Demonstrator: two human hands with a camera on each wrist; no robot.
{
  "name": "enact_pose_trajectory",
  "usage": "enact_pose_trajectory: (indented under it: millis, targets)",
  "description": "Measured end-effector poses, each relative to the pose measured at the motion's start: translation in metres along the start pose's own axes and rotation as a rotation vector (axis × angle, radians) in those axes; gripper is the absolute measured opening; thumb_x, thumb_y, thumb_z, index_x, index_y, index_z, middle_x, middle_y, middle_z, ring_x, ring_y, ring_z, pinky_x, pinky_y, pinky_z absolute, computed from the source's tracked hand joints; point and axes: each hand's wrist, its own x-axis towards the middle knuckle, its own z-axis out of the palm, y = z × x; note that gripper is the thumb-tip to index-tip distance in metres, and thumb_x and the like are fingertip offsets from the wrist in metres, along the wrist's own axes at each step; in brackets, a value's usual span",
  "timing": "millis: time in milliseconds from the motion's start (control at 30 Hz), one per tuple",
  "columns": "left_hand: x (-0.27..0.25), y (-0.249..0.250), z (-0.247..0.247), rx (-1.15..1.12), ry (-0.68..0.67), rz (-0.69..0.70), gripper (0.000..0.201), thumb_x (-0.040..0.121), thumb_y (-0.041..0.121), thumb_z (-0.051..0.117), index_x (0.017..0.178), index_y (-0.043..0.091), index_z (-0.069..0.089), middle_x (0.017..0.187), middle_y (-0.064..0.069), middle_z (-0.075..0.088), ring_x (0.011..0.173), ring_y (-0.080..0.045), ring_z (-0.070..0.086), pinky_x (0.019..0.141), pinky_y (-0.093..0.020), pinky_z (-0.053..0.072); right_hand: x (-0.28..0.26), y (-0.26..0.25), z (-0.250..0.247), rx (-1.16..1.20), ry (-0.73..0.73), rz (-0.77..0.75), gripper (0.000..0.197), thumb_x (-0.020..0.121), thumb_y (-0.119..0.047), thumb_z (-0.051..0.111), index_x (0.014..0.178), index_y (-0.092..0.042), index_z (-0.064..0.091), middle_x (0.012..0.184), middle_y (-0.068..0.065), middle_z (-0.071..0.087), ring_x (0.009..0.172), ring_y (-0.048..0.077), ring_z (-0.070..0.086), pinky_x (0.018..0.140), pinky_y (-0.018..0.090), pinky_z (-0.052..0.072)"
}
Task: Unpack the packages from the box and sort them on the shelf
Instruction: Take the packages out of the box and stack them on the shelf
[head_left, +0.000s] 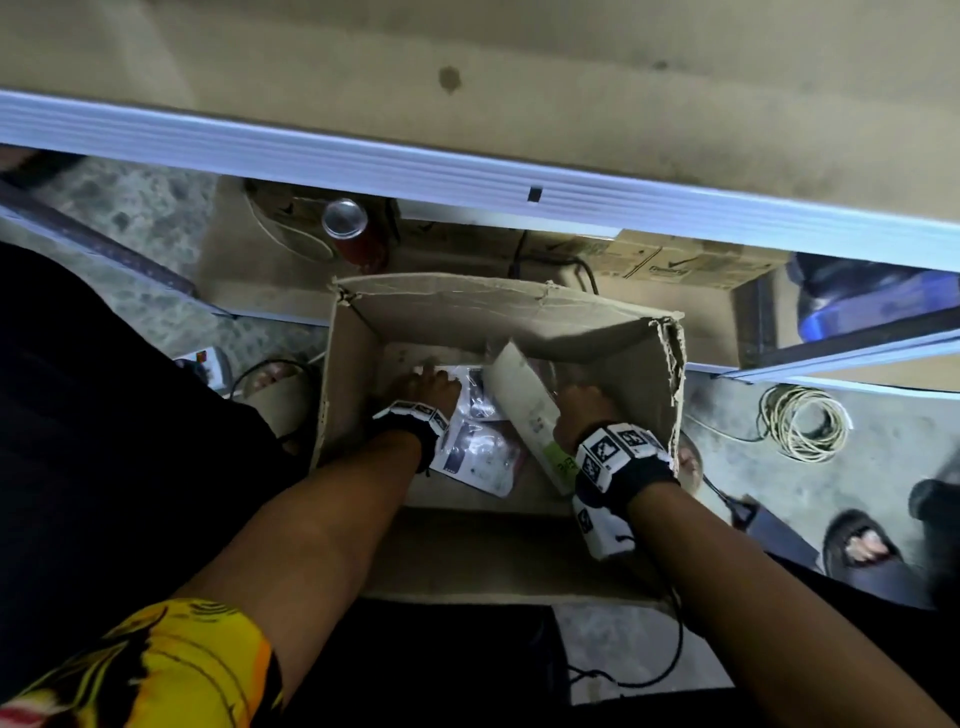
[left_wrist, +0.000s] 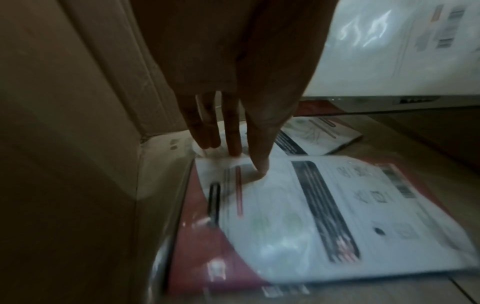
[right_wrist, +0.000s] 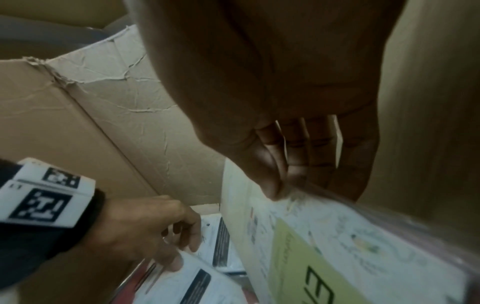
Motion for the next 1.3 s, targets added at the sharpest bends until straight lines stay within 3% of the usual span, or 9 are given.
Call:
enact_pose_trajectory:
  millis: [167, 367, 433, 533, 700, 900, 1033, 1167, 1300]
  targets:
    - [0.007, -0.001, 0.006, 0.052, -0.063, 0.046, 0.037, 0.099, 0.007, 0.043, 0.134, 0.007, 0.053, 0.140, -0.017, 0.048, 0.137, -0.036, 0.036, 0.107, -0.054, 0.037, -0.006, -0.003, -0.003, -0.017, -0.040, 0.012, 0.040, 0.087, -0.016, 0.063, 0.126, -0.008, 0.057, 0.133, 0.017, 0.057, 0.120, 0.035, 0.058, 0.093, 0.039, 0.050]
    - [0.016, 0.004, -0.005, -0.049, -0.145, 0.041, 0.034, 0.092, 0.006, 0.057, 0.126, 0.005, 0.059, 0.135, -0.016, 0.056, 0.127, -0.032, 0.052, 0.102, -0.046, 0.046, -0.014, -0.004, -0.005, 0.021, -0.040, 0.031, 0.040, 0.088, -0.014, 0.062, 0.128, -0.008, 0.055, 0.132, 0.018, 0.056, 0.120, 0.036, 0.057, 0.093, 0.039, 0.049]
    - [0.020, 0.001, -0.011, -0.095, -0.133, 0.015, 0.037, 0.091, 0.010, 0.060, 0.127, 0.007, 0.058, 0.134, -0.015, 0.057, 0.125, -0.032, 0.055, 0.103, -0.046, 0.046, -0.018, -0.003, -0.005, 0.042, -0.055, 0.050, 0.044, 0.089, -0.017, 0.062, 0.131, -0.010, 0.053, 0.135, 0.019, 0.053, 0.122, 0.037, 0.055, 0.095, 0.040, 0.048]
    - [0.024, -0.008, -0.020, -0.134, -0.057, -0.048, 0.028, 0.089, 0.013, 0.062, 0.116, 0.011, 0.067, 0.123, -0.013, 0.065, 0.111, -0.032, 0.063, 0.093, -0.044, 0.054, -0.025, 0.000, -0.006, 0.062, -0.065, 0.083, 0.047, 0.089, -0.020, 0.062, 0.133, -0.010, 0.051, 0.137, 0.021, 0.050, 0.125, 0.039, 0.051, 0.099, 0.041, 0.046]
    - [0.037, -0.012, -0.022, -0.209, 0.039, -0.094, 0.033, 0.095, 0.013, 0.054, 0.127, 0.011, 0.062, 0.143, -0.015, 0.046, 0.134, -0.035, 0.040, 0.109, -0.046, 0.038, -0.032, 0.003, -0.007, 0.083, -0.068, 0.139, 0.047, 0.090, -0.021, 0.061, 0.134, -0.009, 0.049, 0.140, 0.021, 0.046, 0.129, 0.040, 0.047, 0.104, 0.041, 0.044]
    - [0.033, -0.012, -0.029, -0.176, 0.021, -0.091, 0.029, 0.093, 0.010, 0.054, 0.119, 0.011, 0.066, 0.126, -0.012, 0.064, 0.117, -0.032, 0.061, 0.093, -0.041, 0.050, -0.032, 0.001, -0.004, 0.083, -0.068, 0.170, 0.046, 0.090, -0.019, 0.061, 0.134, -0.010, 0.051, 0.139, 0.020, 0.047, 0.128, 0.040, 0.048, 0.103, 0.042, 0.045]
    - [0.025, -0.014, -0.028, -0.260, -0.045, -0.127, 0.039, 0.088, 0.014, 0.065, 0.125, 0.011, 0.058, 0.132, -0.013, 0.059, 0.120, -0.034, 0.058, 0.098, -0.045, 0.049, -0.032, 0.001, -0.002, 0.099, -0.063, 0.181, 0.045, 0.090, -0.021, 0.062, 0.133, -0.009, 0.052, 0.139, 0.019, 0.046, 0.129, 0.039, 0.047, 0.103, 0.042, 0.044]
    - [0.015, -0.016, -0.029, -0.356, -0.080, -0.123, 0.042, 0.093, 0.015, 0.060, 0.133, 0.008, 0.048, 0.141, -0.016, 0.049, 0.128, -0.035, 0.051, 0.103, -0.047, 0.044, -0.033, 0.001, -0.002, 0.116, -0.051, 0.171, 0.048, 0.090, -0.022, 0.061, 0.133, -0.008, 0.050, 0.140, 0.020, 0.044, 0.130, 0.040, 0.045, 0.104, 0.042, 0.043]
    - [-0.004, -0.019, -0.036, -0.430, -0.081, -0.107, 0.034, 0.089, 0.022, 0.065, 0.120, 0.011, 0.057, 0.131, -0.015, 0.055, 0.118, -0.035, 0.056, 0.098, -0.049, 0.048, -0.037, 0.002, -0.004, 0.120, -0.004, 0.162, 0.048, 0.089, -0.019, 0.060, 0.133, -0.005, 0.048, 0.140, 0.021, 0.045, 0.130, 0.040, 0.046, 0.104, 0.041, 0.043]
